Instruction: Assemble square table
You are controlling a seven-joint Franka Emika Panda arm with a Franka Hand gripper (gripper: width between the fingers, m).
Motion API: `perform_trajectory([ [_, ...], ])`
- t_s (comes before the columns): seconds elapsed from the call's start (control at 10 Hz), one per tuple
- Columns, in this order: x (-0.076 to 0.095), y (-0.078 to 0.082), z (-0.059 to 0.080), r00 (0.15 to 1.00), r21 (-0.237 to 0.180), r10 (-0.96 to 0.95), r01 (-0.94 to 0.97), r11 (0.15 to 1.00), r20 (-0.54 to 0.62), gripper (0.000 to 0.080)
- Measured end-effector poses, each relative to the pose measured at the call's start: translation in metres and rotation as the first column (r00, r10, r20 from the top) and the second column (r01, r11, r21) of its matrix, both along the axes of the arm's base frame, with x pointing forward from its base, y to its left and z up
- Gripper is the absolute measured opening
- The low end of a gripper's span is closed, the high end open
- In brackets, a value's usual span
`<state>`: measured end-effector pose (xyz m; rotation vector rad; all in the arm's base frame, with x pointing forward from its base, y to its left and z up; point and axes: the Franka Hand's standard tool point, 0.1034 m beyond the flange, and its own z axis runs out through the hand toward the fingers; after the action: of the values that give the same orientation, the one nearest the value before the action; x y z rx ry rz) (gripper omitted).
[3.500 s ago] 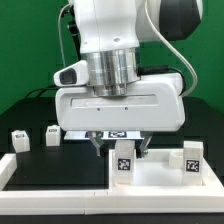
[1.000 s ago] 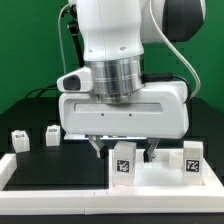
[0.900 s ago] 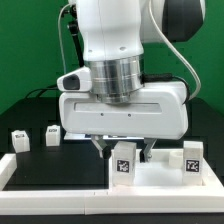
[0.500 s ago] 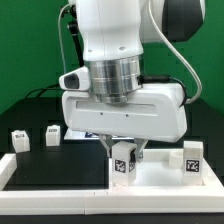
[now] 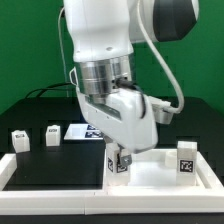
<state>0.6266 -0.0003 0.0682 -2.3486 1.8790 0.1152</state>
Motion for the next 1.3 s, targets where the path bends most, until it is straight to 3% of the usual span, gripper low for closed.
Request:
perform_trajectory([
  [0.4,0.0026,0.0112,-0.0008,0.894,0.026,-0.446,0.447,0.894,-0.038,0.0291],
  [0.9,0.0036,0.0105,0.0,0.773,0.016,-0.631,0.634,0.774,-0.067,0.0291],
  [1.0,0.0034,0.0107,-0.0005,0.786,0.017,-0.615,0.617,0.787,-0.064,0.0348],
  [1.1,0.0031,0.0109,-0.0011,0.824,0.018,-0.564,0.566,0.824,-0.054,0.0484],
  [1.2,0.002,0.0113,-0.0021,0.897,0.02,-0.44,0.441,0.897,-0.032,0.0484],
  [1.3,0.0018,0.0123,-0.0021,0.947,0.018,-0.321,0.321,0.947,-0.011,0.0612],
])
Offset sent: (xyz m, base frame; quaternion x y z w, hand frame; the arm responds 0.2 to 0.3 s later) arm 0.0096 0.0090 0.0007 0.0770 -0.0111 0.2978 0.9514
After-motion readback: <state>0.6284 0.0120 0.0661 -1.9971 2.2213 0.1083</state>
